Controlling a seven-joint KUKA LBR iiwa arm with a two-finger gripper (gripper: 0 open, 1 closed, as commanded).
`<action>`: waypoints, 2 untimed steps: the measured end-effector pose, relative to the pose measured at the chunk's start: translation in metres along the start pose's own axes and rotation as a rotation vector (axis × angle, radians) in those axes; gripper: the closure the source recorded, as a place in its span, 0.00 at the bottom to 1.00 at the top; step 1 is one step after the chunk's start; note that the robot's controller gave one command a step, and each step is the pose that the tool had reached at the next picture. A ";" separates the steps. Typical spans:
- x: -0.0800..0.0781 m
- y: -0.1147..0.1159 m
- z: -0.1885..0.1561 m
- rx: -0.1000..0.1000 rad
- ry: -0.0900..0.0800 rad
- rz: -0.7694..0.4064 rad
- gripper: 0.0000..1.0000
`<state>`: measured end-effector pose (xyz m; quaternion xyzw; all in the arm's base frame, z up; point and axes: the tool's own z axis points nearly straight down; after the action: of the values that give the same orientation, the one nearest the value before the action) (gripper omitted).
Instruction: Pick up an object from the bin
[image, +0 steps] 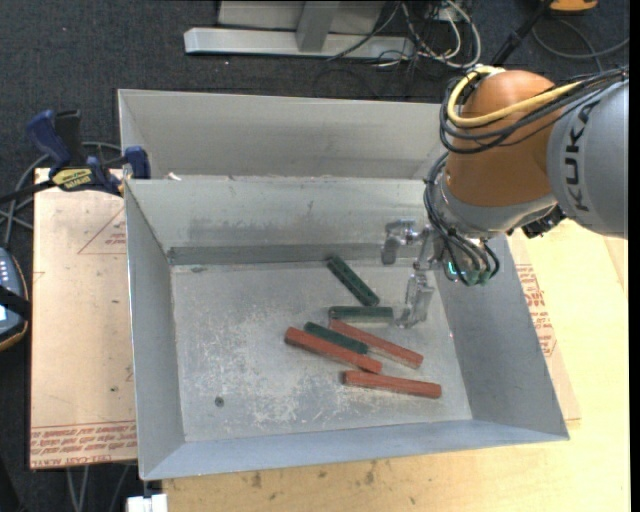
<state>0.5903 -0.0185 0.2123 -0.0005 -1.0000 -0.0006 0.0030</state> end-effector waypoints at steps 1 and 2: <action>0.054 -0.015 0.085 0.000 0.005 -0.060 0.00; 0.088 0.008 0.045 -0.001 -0.006 0.032 0.00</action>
Offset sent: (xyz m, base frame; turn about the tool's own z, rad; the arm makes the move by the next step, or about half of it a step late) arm -0.0512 -0.0150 -0.0800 -0.0630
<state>0.5019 -0.0105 0.1679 -0.0167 -0.9999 -0.0009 0.0002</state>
